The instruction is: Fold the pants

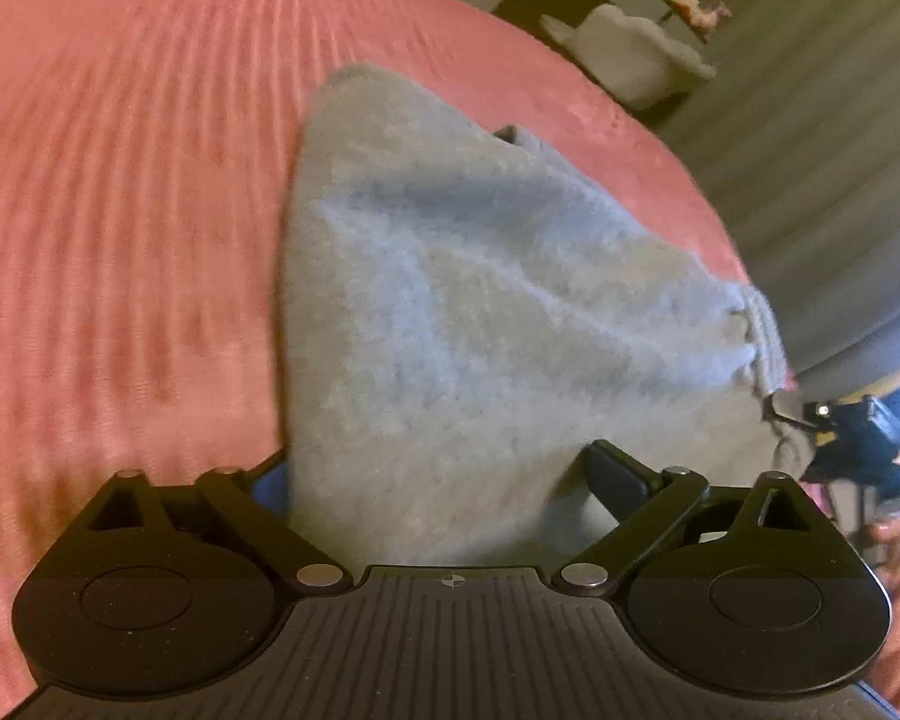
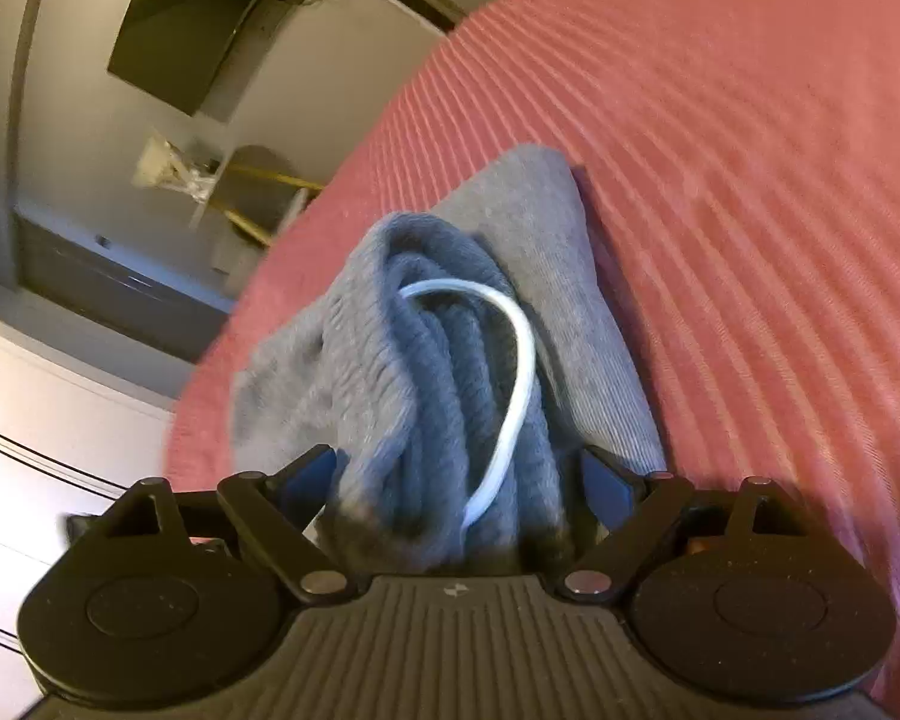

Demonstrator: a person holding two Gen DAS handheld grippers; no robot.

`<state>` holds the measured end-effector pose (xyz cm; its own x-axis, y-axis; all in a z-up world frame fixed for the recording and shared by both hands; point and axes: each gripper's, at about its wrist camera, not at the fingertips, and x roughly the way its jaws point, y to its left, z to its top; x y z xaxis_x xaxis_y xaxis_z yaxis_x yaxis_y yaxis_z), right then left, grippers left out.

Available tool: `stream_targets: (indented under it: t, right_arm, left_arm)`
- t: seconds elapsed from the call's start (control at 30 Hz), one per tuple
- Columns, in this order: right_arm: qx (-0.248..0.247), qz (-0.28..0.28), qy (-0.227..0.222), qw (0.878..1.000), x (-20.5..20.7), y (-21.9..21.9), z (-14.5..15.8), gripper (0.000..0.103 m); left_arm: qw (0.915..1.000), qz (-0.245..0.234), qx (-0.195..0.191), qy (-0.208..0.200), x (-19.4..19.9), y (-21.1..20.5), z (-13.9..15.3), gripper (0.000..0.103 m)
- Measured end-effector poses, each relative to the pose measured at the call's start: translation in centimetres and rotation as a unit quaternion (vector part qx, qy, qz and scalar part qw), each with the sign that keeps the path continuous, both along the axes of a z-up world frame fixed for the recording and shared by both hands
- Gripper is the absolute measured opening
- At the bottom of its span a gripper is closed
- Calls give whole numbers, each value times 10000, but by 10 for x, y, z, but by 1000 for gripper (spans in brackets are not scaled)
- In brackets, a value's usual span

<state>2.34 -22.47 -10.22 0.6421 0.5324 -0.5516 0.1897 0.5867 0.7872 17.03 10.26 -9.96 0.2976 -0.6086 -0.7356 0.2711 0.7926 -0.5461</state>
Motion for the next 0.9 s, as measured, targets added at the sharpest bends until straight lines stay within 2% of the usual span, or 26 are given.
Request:
stream_targets:
  t: [0.1,0.2,0.27,0.4,0.47,0.57,0.67,0.77,0.83,0.9]
  right_arm:
    - [695,90,-7,9975,8,-15,-16,86]
    - [1397,51,54,9902,18,-27,-35,86]
    - [1562,170,4,9876,24,-27,-42,86]
    - [1239,543,-97,9908,39,-20,-36,86]
    - [1245,632,-99,9902,44,-18,-33,86]
    - [1189,551,-55,9914,53,-11,-28,86]
    - [368,1082,-280,9931,58,16,1,86]
    - [-415,1466,-380,9876,59,37,15,86]
    - [-496,1489,-354,9870,68,41,13,86]
    - [-245,1235,-358,9914,68,37,8,86]
  left_arm:
    - [9997,-204,-67,79,9,-7,-7,102]
    - [9990,-452,-47,32,18,-17,-9,103]
    - [9983,-567,-83,44,22,-16,-11,103]
    - [9971,-407,-490,404,39,-11,-18,103]
    - [9964,-217,-632,520,41,-8,-19,103]
    - [9981,-247,-457,343,34,-17,-13,103]
    - [9985,-487,-245,-49,24,-20,-11,99]
    - [9978,-274,-602,-21,25,-7,-19,98]
    - [9978,-271,-607,61,29,-7,-20,99]
    - [9980,-378,-504,106,31,-12,-17,101]
